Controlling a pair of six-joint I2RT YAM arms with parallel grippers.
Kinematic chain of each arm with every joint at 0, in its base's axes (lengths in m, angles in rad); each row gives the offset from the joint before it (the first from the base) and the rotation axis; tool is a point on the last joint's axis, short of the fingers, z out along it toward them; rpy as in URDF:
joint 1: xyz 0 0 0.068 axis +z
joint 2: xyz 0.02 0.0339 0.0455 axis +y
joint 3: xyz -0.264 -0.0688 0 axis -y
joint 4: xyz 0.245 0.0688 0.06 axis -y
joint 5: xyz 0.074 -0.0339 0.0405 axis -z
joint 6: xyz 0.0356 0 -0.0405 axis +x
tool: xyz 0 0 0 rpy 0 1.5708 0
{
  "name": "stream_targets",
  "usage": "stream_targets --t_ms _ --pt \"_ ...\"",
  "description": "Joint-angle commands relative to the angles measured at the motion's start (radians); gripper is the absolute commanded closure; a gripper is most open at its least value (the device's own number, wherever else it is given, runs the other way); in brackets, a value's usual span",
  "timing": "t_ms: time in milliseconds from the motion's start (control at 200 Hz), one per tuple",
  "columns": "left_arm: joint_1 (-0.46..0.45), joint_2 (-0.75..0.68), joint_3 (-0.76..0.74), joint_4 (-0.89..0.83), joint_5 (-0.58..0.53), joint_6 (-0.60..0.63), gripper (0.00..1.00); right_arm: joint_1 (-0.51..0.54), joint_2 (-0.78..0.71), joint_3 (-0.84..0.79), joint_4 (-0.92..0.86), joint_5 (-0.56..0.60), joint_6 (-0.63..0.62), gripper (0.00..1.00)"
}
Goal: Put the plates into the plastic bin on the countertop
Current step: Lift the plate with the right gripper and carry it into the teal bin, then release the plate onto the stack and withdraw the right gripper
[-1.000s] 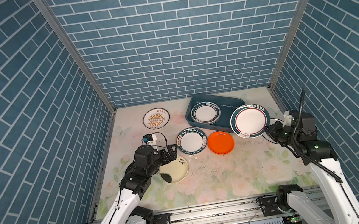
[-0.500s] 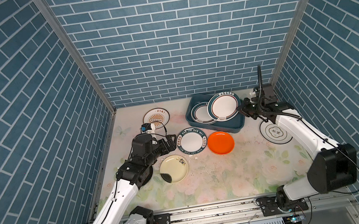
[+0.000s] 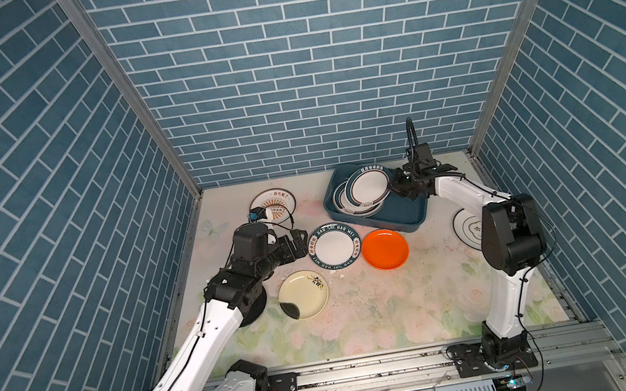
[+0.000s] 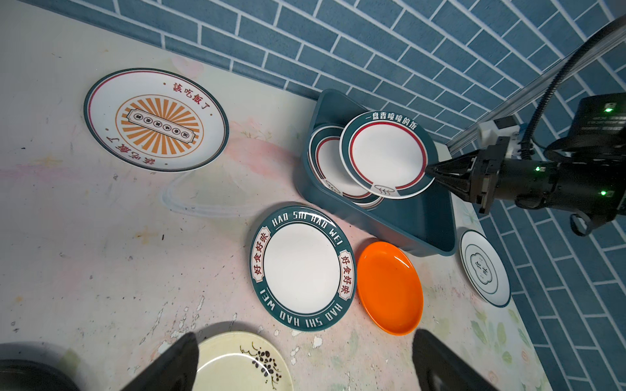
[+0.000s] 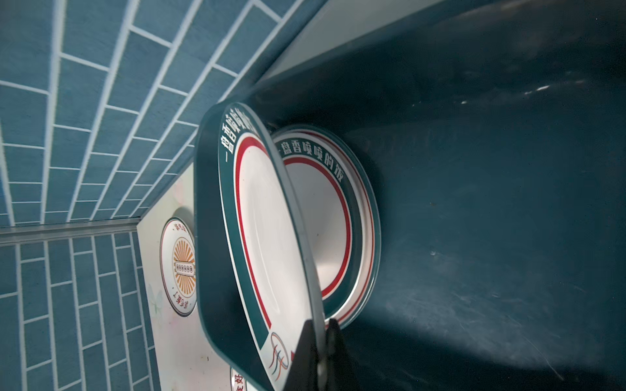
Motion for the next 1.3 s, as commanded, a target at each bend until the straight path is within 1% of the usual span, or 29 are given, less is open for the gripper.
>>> stream_targets --t_ms 0,245,290,330,410,450,530,665,845,955,1130,1296 --pt "0.003 -0.022 -0.009 -0.011 -0.025 -0.003 0.01 0.014 0.029 0.051 0.033 -0.02 0.016 1.0" --pt "0.003 -0.064 -0.034 -0.027 -0.049 -0.013 0.01 0.017 0.1 0.108 0.009 -0.077 0.012 1.0" --pt "0.003 -0.067 -0.03 -0.035 -0.05 -0.01 0.0 0.018 0.108 0.114 0.006 -0.089 0.012 0.87" --pt "0.002 -0.068 -0.027 -0.041 -0.052 -0.009 0.0 0.021 0.112 0.119 -0.001 -0.095 0.01 0.72" --pt "0.003 -0.072 -0.024 -0.047 -0.052 -0.008 0.0 0.023 0.114 0.122 -0.018 -0.09 0.0 0.52" --pt "0.003 -0.074 -0.026 -0.048 -0.052 -0.01 0.0 0.023 0.112 0.126 -0.033 -0.095 -0.012 0.46" --pt "0.003 -0.077 -0.026 -0.05 -0.052 -0.013 0.01 0.022 0.093 0.129 -0.071 -0.09 -0.043 0.39" --pt "0.003 -0.079 -0.014 -0.071 -0.053 -0.013 0.01 0.023 -0.007 0.065 -0.088 -0.029 -0.09 0.24" --pt "0.003 -0.077 0.013 -0.127 -0.061 -0.007 0.0 0.023 -0.181 -0.064 -0.072 0.009 -0.113 0.18" --pt "0.005 -0.068 0.013 -0.142 -0.044 -0.027 0.0 0.023 -0.297 -0.157 -0.056 0.003 -0.107 0.18" --pt "0.005 -0.066 -0.025 -0.093 0.02 -0.082 0.01 0.02 -0.492 -0.311 -0.065 -0.001 -0.105 0.18" --pt "0.005 -0.07 -0.057 -0.067 0.032 -0.107 0.0 -0.005 -0.681 -0.463 -0.107 -0.006 -0.109 0.19"
